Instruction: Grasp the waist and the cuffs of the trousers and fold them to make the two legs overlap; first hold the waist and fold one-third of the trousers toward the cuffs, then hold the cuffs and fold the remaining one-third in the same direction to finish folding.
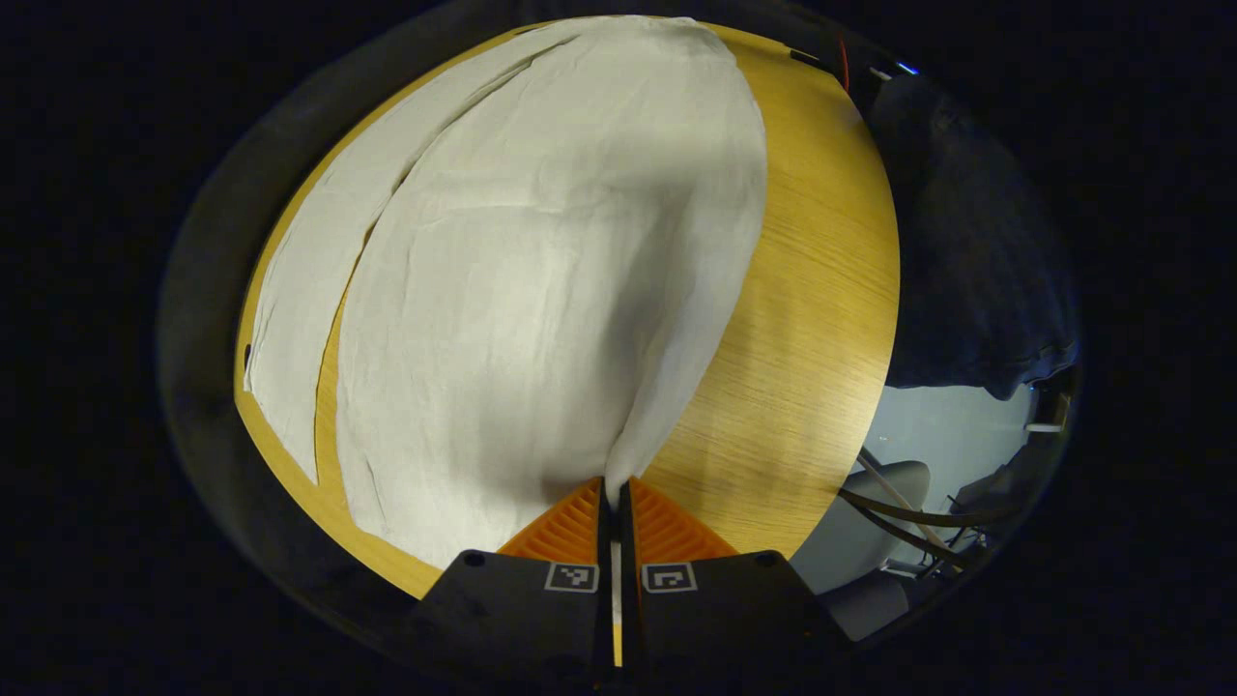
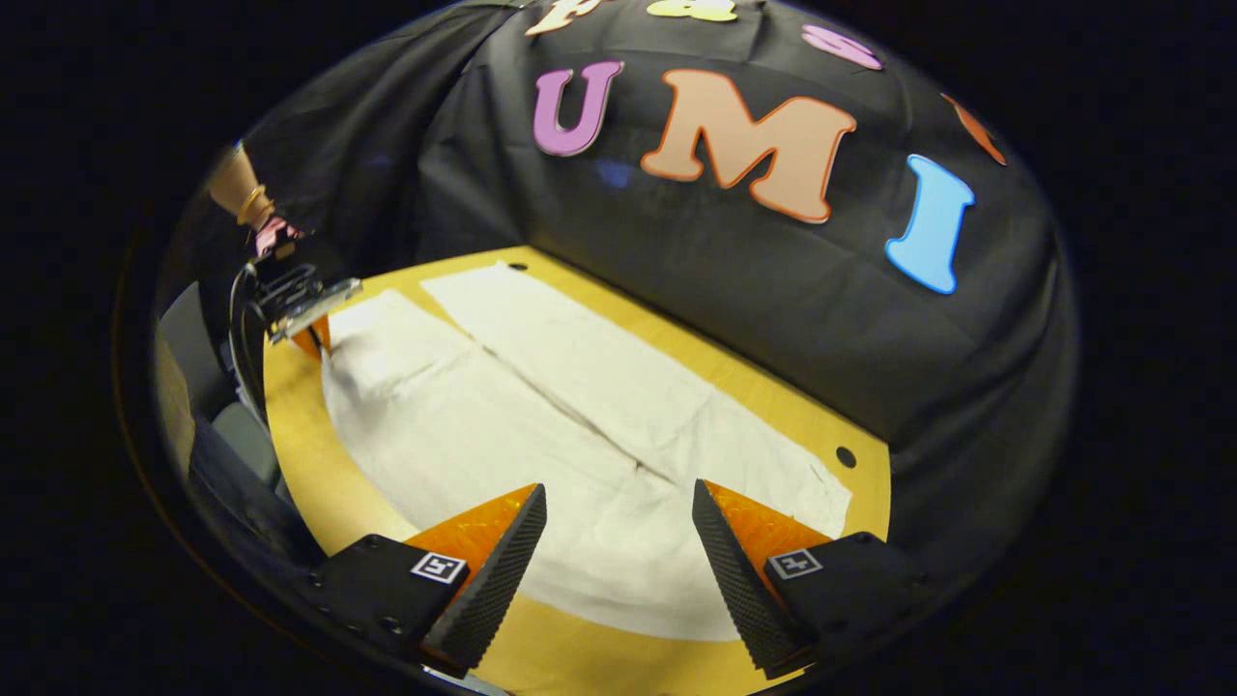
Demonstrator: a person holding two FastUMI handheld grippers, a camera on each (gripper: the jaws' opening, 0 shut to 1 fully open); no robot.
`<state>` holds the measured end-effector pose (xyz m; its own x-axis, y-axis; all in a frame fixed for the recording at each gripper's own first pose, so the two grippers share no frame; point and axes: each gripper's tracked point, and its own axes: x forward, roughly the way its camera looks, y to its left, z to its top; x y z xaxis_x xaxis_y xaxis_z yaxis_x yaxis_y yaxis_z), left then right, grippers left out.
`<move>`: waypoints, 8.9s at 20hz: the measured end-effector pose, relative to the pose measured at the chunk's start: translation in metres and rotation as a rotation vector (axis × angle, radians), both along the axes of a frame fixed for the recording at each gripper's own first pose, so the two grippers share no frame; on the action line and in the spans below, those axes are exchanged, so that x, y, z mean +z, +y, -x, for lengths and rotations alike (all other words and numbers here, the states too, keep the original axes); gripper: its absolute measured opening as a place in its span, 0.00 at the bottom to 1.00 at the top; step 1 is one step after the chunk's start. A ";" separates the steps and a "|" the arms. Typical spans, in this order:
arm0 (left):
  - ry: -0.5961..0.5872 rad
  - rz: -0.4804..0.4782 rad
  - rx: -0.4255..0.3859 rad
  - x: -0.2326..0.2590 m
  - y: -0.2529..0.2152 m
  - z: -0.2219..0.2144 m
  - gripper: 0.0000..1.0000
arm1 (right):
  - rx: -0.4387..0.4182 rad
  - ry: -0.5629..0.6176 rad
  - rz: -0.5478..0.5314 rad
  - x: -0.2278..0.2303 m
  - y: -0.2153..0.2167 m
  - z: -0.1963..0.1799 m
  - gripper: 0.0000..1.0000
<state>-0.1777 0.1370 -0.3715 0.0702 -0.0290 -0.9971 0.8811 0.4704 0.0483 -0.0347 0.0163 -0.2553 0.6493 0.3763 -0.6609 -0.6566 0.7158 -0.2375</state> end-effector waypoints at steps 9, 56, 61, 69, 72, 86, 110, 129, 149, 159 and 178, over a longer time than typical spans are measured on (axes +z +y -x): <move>-0.018 -0.043 -0.009 -0.002 -0.001 0.002 0.02 | 0.211 0.248 0.299 -0.099 -0.064 0.031 0.99; -0.451 -0.021 0.378 0.081 0.028 -0.197 0.00 | -0.360 0.140 0.173 -0.044 -0.053 -0.090 0.02; -0.607 -0.022 0.547 0.091 0.018 -0.305 0.00 | -0.486 0.059 0.070 -0.014 -0.040 -0.164 0.02; -0.803 0.043 0.773 0.112 0.017 -0.452 0.00 | -0.629 -0.030 -0.104 0.026 -0.017 -0.284 0.02; -0.794 0.033 0.815 0.087 0.026 -0.482 0.00 | -0.662 0.014 -0.156 -0.010 -0.008 -0.315 0.02; -0.880 0.416 1.089 0.048 -0.016 -0.505 0.96 | -0.555 0.088 -0.311 -0.069 0.008 -0.323 0.96; -1.114 0.467 1.259 0.149 -0.036 -0.341 0.96 | -0.995 0.191 -0.536 -0.079 -0.236 -0.202 0.93; -1.105 0.529 1.240 0.154 -0.061 -0.345 0.94 | -1.075 0.170 -0.797 -0.060 -0.222 -0.213 0.22; -0.969 0.652 1.096 0.121 0.028 -0.352 0.96 | -0.647 -0.112 -0.597 0.078 0.069 -0.226 0.12; -0.946 0.626 1.207 0.079 0.087 -0.347 0.95 | -0.405 -0.016 -0.405 -0.009 0.221 -0.203 0.12; -0.823 0.465 1.246 -0.005 0.127 -0.353 0.94 | -0.440 0.000 -0.411 -0.005 0.207 -0.186 0.97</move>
<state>0.1754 0.2641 -0.3769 0.7844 0.1775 -0.5943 -0.2554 0.9656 -0.0487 0.1508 0.2235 -0.2600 0.8023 0.2974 -0.5176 -0.2783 0.9534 0.1165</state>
